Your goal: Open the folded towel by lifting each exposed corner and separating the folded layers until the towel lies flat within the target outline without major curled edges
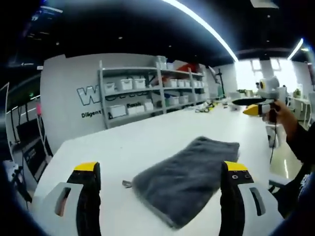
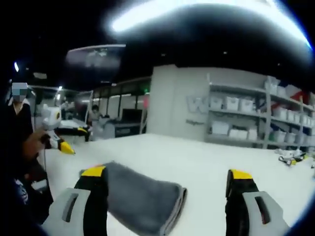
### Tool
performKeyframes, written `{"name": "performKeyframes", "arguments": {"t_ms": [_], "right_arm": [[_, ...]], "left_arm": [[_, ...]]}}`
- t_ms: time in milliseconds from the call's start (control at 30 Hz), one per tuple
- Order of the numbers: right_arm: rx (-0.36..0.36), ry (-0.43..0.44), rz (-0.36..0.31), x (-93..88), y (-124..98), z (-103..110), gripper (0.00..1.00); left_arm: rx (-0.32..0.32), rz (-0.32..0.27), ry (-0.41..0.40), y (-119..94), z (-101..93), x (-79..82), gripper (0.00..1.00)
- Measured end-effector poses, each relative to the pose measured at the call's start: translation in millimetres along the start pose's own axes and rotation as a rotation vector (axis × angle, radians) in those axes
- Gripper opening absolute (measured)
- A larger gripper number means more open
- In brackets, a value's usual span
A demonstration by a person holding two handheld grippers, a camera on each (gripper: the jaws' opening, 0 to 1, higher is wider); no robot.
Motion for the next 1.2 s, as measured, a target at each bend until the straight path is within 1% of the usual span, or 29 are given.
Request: {"name": "performKeyframes", "arguments": {"t_ms": [67, 133, 233, 333, 433, 567, 633, 700, 800, 867, 967, 1033, 1200], "right_arm": [[-0.027, -0.012, 0.006, -2.5, -5.4, -3.4, 0.99], [-0.042, -0.014, 0.007, -3.7, -8.6, -6.4, 0.99], [-0.046, 0.022, -0.001, -3.2, -14.4, -15.1, 0.99], [-0.057, 0.039, -0.002, -6.5, -20.6, -16.1, 0.99], [-0.069, 0.039, 0.044, -14.5, -24.0, -16.6, 0.99], [-0.076, 0.028, 0.059, -19.4, -30.8, -16.7, 0.99], [-0.073, 0.036, 0.061, -19.9, -33.9, -18.0, 0.99], [-0.079, 0.043, 0.069, -20.4, -36.4, -21.2, 0.99], [-0.096, 0.029, 0.068, -17.9, -40.1, -26.1, 0.99], [-0.094, 0.029, 0.066, -17.3, -41.2, -26.0, 0.99], [-0.059, 0.057, 0.082, -23.0, -39.7, -21.8, 0.99], [-0.059, 0.061, 0.084, -25.1, -38.8, -22.5, 0.98], [-0.07, 0.069, 0.102, -30.0, -39.5, -26.6, 0.95]], "left_arm": [[0.001, 0.003, -0.01, -3.9, 2.0, -2.4, 0.95], [0.001, 0.012, -0.04, -8.9, 5.9, -7.7, 0.93], [0.007, 0.023, -0.061, -13.1, 11.6, -14.2, 0.92], [0.017, 0.045, -0.062, -17.8, 17.4, -22.7, 0.92], [0.021, 0.064, -0.071, -22.3, 23.4, -30.4, 0.92], [0.033, 0.078, -0.079, -29.1, 29.9, -35.6, 0.91], [0.034, 0.079, -0.077, -31.4, 29.8, -35.4, 0.91], [0.021, 0.078, -0.075, -31.2, 27.3, -35.2, 0.92], [-0.006, 0.107, -0.076, -26.0, 23.1, -41.7, 0.92], [-0.017, 0.111, -0.077, -24.2, 20.6, -44.3, 0.92], [-0.035, 0.115, -0.107, -21.7, 17.7, -49.0, 0.89], [-0.04, 0.129, -0.12, -20.7, 17.6, -52.5, 0.86], [-0.042, 0.15, -0.126, -20.5, 18.1, -56.2, 0.86]]}}
Point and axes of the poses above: the point that each gripper's makers call its tool centre point, and the gripper's own axes: y roughly forward along the fingers, z roughly to its left, x roughly out of its top, the point moved 2 cm from there along -y, roughly backward along the fingers, and after that the axes turned 5 degrees about y, right-handed, at the moved point
